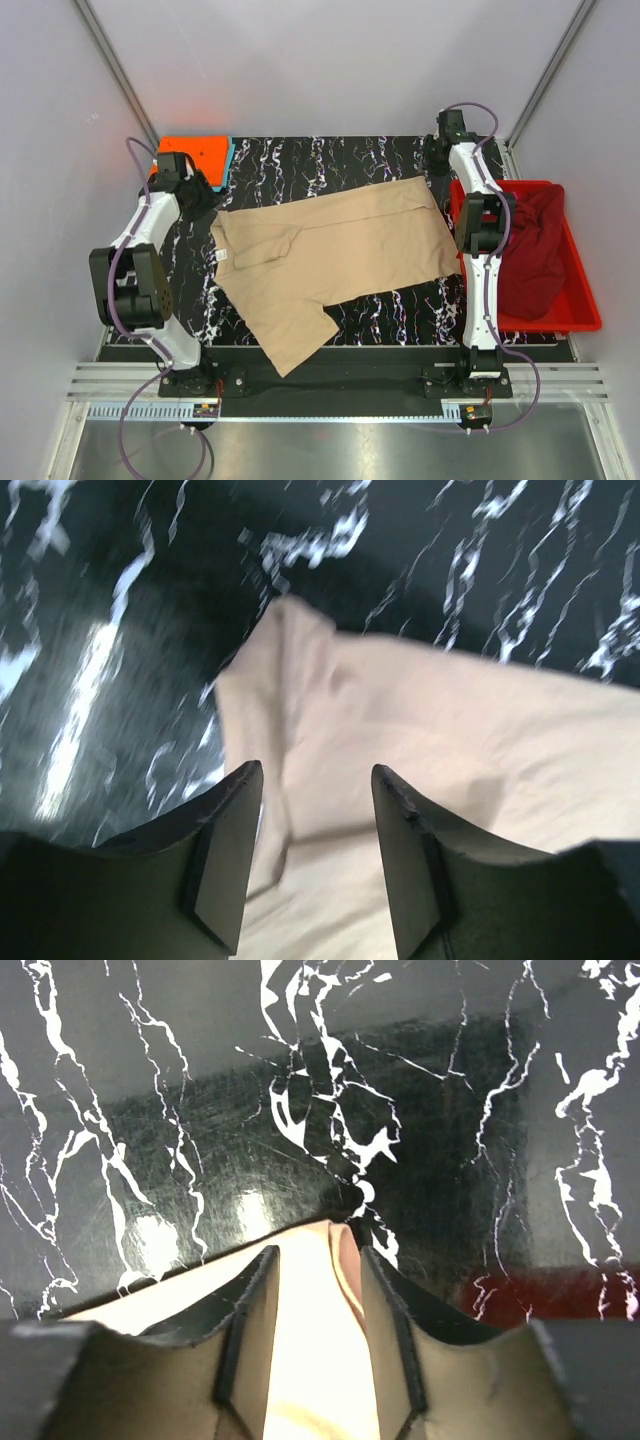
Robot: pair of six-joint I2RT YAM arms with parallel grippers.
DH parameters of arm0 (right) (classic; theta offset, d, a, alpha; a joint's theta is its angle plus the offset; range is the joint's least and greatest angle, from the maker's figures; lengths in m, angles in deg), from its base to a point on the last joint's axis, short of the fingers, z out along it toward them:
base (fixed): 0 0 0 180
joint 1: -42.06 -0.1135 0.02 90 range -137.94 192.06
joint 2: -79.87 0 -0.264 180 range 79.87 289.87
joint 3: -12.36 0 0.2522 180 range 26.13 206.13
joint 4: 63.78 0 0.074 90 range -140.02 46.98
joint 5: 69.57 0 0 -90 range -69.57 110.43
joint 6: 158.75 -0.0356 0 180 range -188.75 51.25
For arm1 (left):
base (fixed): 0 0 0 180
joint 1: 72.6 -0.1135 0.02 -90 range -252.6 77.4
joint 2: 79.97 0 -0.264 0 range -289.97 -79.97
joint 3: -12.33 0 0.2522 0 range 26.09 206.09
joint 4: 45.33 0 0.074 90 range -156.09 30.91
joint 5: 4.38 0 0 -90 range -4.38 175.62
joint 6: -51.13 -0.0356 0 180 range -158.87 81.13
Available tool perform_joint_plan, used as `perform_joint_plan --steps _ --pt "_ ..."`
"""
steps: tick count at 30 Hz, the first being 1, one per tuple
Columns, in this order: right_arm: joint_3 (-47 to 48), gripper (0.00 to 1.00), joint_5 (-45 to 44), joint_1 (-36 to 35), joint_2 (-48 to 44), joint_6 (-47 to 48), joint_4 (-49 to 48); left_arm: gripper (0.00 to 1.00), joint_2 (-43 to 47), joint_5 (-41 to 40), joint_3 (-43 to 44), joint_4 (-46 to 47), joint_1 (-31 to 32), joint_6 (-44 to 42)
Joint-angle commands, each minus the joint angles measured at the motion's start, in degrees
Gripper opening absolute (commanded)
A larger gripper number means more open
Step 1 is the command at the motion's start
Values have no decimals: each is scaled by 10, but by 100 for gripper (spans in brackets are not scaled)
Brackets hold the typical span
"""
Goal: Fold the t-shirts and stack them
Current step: Fold the tshirt
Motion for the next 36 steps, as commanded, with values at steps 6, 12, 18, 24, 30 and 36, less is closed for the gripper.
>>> perform_joint_plan --steps 6,12,18,24,30,36 --pt "-34 48 0 2 -84 -18 17 48 -35 37 39 31 36 2" --pt "-89 47 3 2 -128 -33 42 52 31 10 -37 -13 97 5" --pt "-184 36 42 2 -173 -69 28 47 116 12 -120 -35 113 10" --pt "-264 30 47 -2 -207 -62 14 48 137 51 -169 -32 118 2" --pt "-264 34 44 -15 -197 -45 17 44 104 20 -180 2 77 34" --pt "-231 34 49 -34 -184 -47 19 43 -15 23 -144 -26 31 62"
